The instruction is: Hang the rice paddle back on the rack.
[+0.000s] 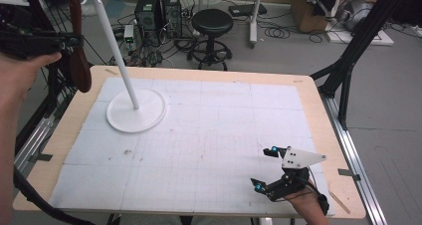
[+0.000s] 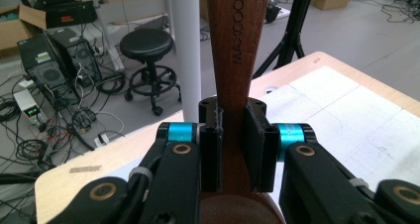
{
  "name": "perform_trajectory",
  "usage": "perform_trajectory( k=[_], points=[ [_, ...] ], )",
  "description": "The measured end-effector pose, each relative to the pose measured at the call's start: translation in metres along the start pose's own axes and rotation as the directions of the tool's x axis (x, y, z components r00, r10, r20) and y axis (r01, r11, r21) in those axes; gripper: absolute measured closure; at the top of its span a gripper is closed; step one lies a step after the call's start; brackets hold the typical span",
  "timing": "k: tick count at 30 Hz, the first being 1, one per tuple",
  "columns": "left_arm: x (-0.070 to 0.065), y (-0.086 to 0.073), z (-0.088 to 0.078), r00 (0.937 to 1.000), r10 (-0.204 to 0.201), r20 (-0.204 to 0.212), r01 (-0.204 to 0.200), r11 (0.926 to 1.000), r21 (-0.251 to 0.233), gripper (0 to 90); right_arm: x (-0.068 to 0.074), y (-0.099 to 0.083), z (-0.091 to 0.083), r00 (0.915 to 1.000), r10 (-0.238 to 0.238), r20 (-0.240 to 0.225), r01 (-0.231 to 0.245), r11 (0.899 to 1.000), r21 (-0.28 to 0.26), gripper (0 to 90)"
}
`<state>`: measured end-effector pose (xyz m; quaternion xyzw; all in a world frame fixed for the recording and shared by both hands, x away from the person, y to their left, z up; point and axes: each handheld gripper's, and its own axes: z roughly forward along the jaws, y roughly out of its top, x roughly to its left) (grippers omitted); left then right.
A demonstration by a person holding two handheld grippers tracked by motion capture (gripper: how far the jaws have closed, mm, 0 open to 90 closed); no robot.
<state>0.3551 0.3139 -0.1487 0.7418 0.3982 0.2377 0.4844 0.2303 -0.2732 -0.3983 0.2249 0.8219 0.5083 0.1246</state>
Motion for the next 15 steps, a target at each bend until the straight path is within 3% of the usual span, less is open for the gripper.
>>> perform_trajectory(
  k=[15],
  points=[
    [0.0017, 0.0029, 0.0078, 0.9998, -0.007, -0.017, 0.007, 0.9997, 0.025, 78.2, -0.0003, -0.0002, -0.0001, 1.0, 0.0, 0.001, 0.0, 1.0, 0.002, 0.2]
  ],
)
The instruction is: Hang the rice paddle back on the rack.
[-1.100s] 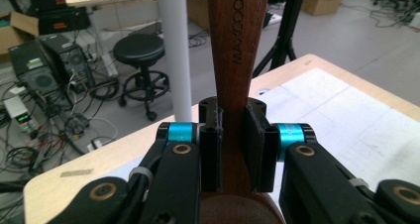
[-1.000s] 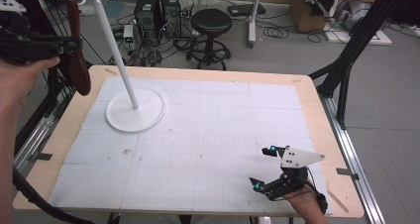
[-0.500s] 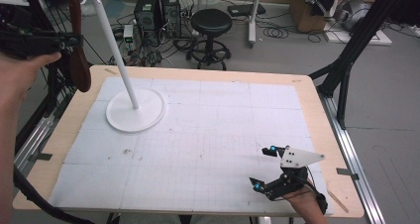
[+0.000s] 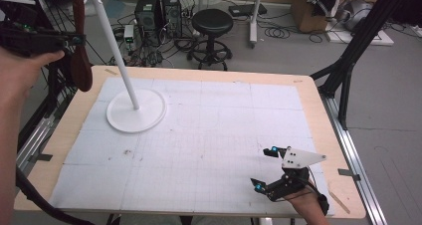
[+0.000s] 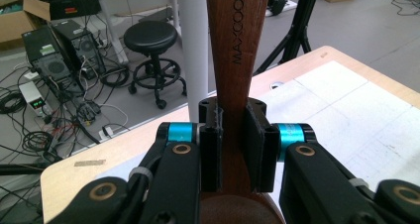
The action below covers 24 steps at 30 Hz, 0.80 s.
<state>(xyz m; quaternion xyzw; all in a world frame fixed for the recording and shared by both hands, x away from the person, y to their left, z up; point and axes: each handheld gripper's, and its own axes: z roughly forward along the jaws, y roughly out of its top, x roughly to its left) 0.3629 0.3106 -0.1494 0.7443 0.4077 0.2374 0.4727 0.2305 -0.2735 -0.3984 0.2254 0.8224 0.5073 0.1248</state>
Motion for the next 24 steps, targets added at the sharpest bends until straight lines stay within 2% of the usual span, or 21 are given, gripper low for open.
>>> perform_trajectory(
  k=[24],
  points=[
    [0.007, -0.001, 0.012, 1.0, 0.001, 0.001, -0.001, 1.0, 0.006, 77.4, 0.0, -0.001, 0.002, 0.9999, 0.007, -0.011, -0.007, 1.0, 0.008, 0.2]
  ],
)
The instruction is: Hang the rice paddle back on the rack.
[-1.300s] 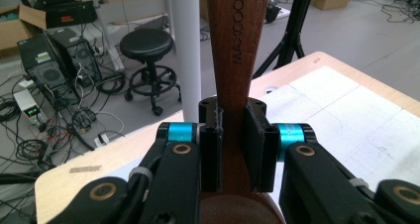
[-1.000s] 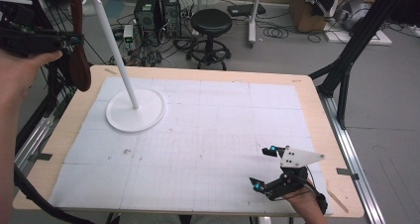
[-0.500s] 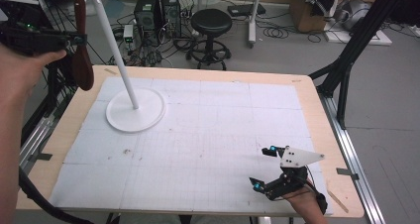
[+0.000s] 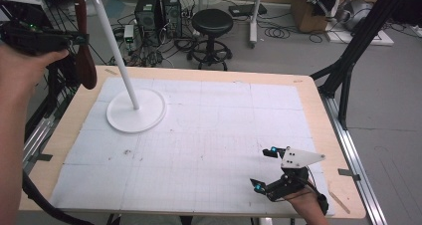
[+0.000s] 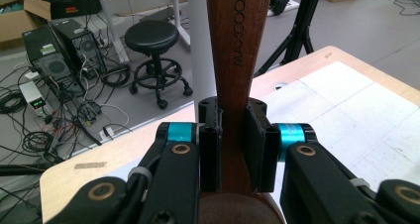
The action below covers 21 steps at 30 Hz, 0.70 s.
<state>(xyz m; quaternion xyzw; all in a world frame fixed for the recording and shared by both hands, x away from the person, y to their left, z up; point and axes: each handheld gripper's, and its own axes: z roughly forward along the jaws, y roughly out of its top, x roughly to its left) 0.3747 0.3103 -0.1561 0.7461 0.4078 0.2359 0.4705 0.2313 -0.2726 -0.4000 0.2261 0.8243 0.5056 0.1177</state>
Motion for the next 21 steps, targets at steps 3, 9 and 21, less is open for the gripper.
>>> perform_trajectory(
  k=[3, 9, 21],
  points=[
    [0.001, 0.0, 0.001, 1.0, 0.0, -0.004, 0.0, 1.0, -0.001, 76.7, 0.0, 0.0, 0.0, 1.0, 0.0, -0.001, 0.0, 1.0, -0.002, 0.2],
    [0.003, -0.001, -0.003, 1.0, -0.004, 0.007, 0.004, 0.9998, -0.02, 70.3, 0.0, 0.0, 0.0, 1.0, -0.001, -0.002, 0.001, 1.0, -0.002, 0.2],
    [-0.006, -0.019, -0.011, 0.9941, 0.031, 0.104, -0.029, 0.9994, -0.019, 57.0, 0.0, 0.0, 0.0, 1.0, -0.003, -0.002, 0.003, 1.0, -0.003, 0.2]
  ],
)
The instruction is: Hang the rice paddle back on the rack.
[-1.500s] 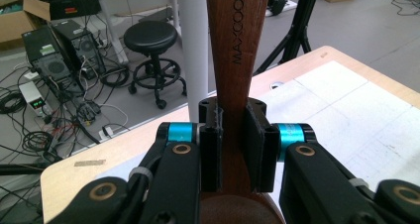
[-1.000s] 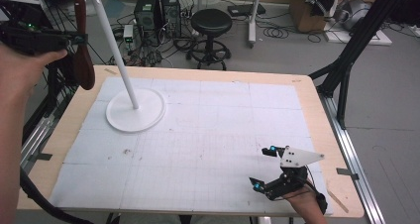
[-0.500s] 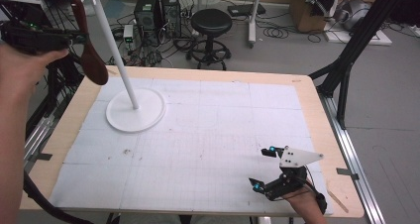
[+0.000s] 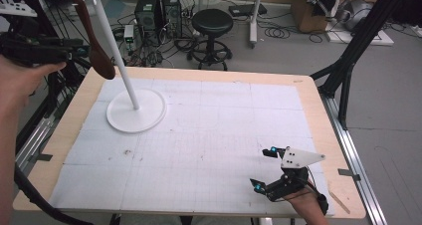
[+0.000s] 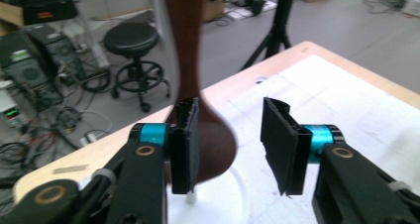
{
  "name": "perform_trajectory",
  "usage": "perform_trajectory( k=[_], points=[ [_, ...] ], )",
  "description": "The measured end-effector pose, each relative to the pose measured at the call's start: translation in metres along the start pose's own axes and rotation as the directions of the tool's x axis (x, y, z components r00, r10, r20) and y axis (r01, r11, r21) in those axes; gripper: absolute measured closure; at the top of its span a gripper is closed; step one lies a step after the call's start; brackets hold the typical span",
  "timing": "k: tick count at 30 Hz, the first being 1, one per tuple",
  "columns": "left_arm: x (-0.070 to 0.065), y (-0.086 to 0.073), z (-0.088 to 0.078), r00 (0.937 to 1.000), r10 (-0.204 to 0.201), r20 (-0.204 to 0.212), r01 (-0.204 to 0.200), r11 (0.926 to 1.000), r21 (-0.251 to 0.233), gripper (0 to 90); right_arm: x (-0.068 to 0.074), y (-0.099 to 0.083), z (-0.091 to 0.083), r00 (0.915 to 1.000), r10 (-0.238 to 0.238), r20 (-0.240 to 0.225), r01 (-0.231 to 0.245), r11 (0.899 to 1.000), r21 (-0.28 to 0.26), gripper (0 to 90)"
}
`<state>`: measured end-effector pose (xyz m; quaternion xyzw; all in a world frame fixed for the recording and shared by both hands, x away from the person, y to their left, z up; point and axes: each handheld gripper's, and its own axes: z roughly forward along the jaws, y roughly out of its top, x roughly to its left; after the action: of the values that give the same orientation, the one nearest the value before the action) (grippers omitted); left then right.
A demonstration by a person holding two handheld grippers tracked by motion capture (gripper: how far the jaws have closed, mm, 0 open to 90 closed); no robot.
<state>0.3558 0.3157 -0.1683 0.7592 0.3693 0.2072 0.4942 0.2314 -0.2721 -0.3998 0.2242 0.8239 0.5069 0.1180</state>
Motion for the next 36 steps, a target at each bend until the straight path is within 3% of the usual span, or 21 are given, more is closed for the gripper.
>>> perform_trajectory(
  k=[8, 20, 33, 36],
  points=[
    [-0.011, -0.011, -0.001, 0.9963, 0.043, 0.074, -0.044, 0.999, 0.012, 44.1, 0.0, 0.001, 0.0, 1.0, -0.004, 0.0, 0.004, 1.0, -0.003, 0.2],
    [-0.021, -0.03, 0.002, 0.9938, 0.065, 0.09, -0.067, 0.9977, 0.013, 19.9, 0.0, 0.001, -0.002, 1.0, -0.003, 0.007, 0.003, 1.0, -0.009, 0.2],
    [-0.032, -0.047, 0.01, 0.9894, 0.072, 0.126, -0.076, 0.9968, 0.028, 1.7, 0.0, 0.002, -0.003, 0.9999, -0.001, 0.011, 0.001, 1.0, -0.014, 0.1],
    [-0.034, -0.051, 0.013, 0.9869, 0.071, 0.144, -0.077, 0.9966, 0.031, 1.7, 0.0, 0.002, -0.004, 0.9999, 0.002, 0.015, -0.001, 1.0, -0.016, 0.2]
  ],
)
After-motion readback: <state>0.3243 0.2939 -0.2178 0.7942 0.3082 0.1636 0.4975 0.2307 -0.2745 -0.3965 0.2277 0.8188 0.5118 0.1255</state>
